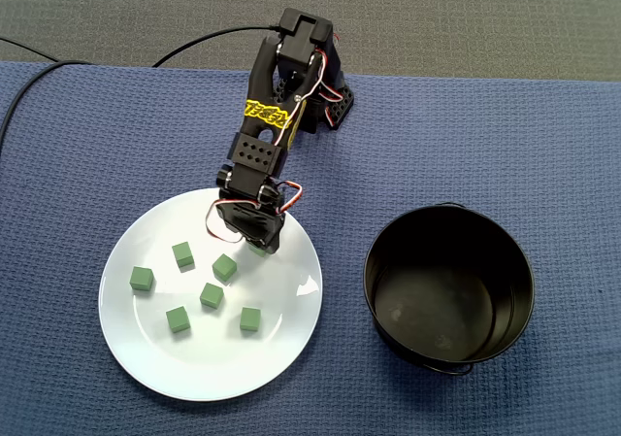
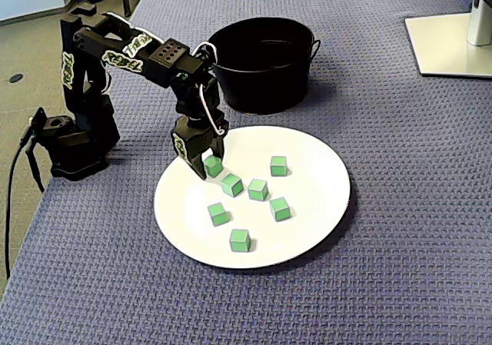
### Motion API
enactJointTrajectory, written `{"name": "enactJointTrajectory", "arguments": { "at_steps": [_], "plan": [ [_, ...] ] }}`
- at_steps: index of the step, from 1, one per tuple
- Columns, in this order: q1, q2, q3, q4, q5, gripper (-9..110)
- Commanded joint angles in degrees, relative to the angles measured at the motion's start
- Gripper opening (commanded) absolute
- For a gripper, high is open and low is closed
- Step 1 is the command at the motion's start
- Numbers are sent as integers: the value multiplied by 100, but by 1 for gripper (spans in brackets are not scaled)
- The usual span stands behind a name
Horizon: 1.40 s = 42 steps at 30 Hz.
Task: Pick up the items on the white plate and put them in the black container.
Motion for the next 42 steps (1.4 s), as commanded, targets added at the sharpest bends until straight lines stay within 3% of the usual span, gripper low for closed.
{"name": "enactJointTrajectory", "arguments": {
  "at_steps": [1, 5, 15, 21, 25, 30, 42],
  "plan": [
    [-9, 334, -35, -79, 62, 0],
    [-18, 554, -18, 44, 202, 0],
    [360, 2988, -2109, 2707, 932, 0],
    [-1037, 3507, -4228, 3313, 1872, 0],
    [-2619, 2830, -5695, 3243, 2698, 0],
    [-3937, 800, -7049, 3366, 3217, 0],
    [-4641, -2347, -7084, 3410, 3955, 0]
  ]
}}
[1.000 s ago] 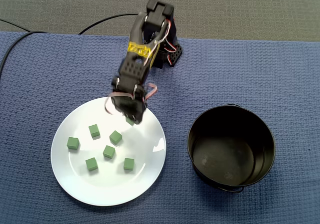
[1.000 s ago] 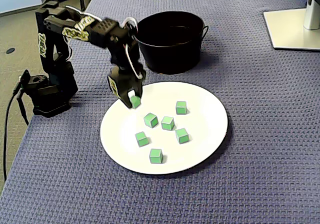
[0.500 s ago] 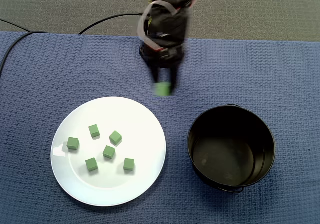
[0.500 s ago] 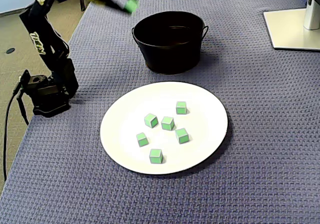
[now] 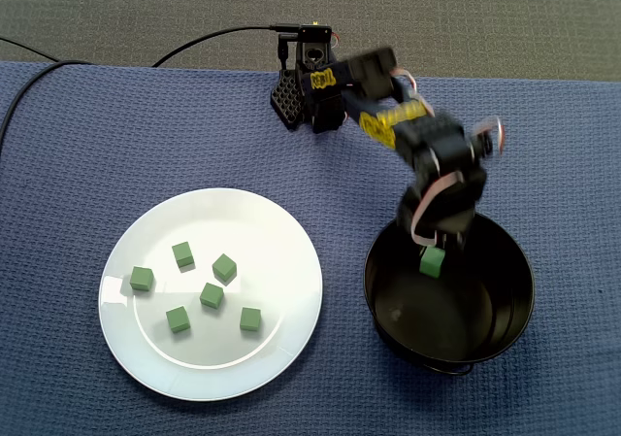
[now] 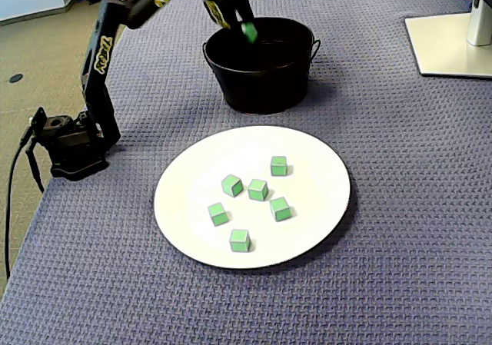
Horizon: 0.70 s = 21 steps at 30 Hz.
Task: Pick up the items on the white plate and put them in the black container.
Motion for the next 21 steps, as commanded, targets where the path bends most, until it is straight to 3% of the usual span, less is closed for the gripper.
{"name": "enactJointTrajectory", "arguments": {
  "at_steps": [1, 2, 5, 7, 14, 21],
  "plan": [
    [-114, -378, -220, -9, 158, 0],
    [-123, -439, -229, 0, 158, 2],
    [-149, -431, -255, 44, 132, 29],
    [-141, -211, -255, 123, 70, 38],
    [448, 1758, -352, 984, -677, 42],
    [3296, 3718, 853, 765, -1934, 42]
  ]
}}
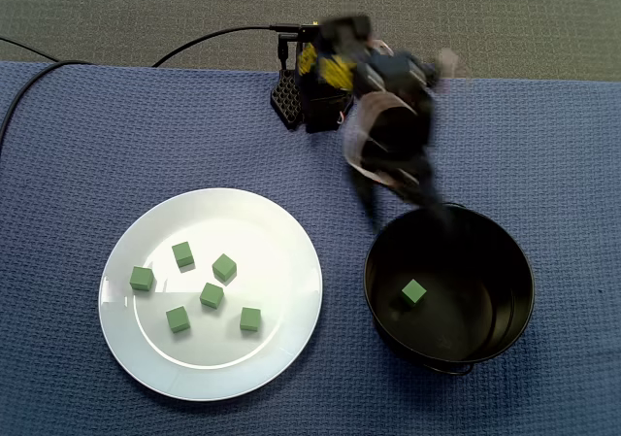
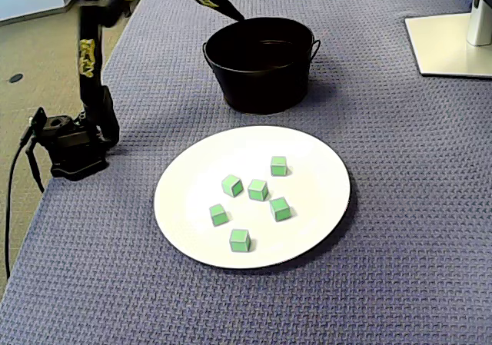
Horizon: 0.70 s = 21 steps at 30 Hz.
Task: Pick up the items on the white plate and put them in the black container.
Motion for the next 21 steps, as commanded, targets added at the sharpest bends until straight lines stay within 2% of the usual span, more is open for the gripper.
{"name": "enactJointTrajectory", "arguments": {
  "at_steps": [1, 5, 10, 15, 21],
  "plan": [
    [1881, 984, 571, 308, -958, 42],
    [3059, 791, 1433, -105, -1995, 38],
    [3885, 316, 2786, -1248, -2830, 37],
    [4219, -246, 3437, -2030, -3454, 37],
    [4008, -1134, 3103, -2101, -3410, 37]
  ]
}}
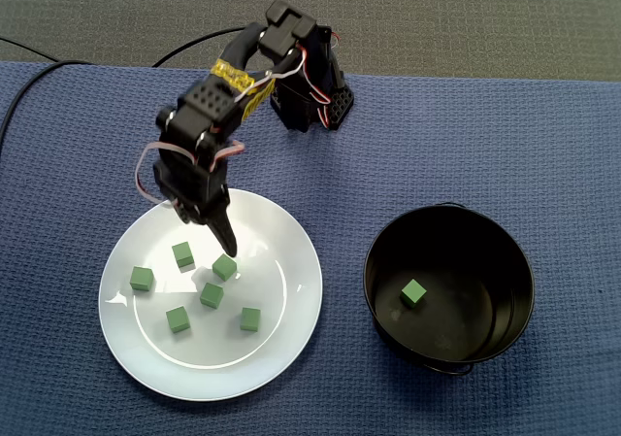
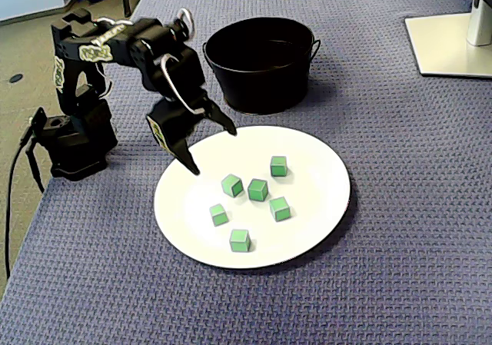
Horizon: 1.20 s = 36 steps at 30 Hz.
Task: Pick up the items on the white plate and put them in the black container.
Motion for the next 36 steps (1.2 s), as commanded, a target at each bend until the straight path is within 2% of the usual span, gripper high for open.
{"name": "enactJointTrajectory", "arguments": {
  "at_steps": [1, 13, 23, 30, 36],
  "plan": [
    [-123, -378, -343, -62, -53, 37],
    [-378, -1116, -272, -589, -70, 37],
    [-510, -1441, -272, -659, 9, 32],
    [-519, -1494, -272, -800, 35, 24],
    [-527, -1512, -202, -835, 26, 8]
  ]
}}
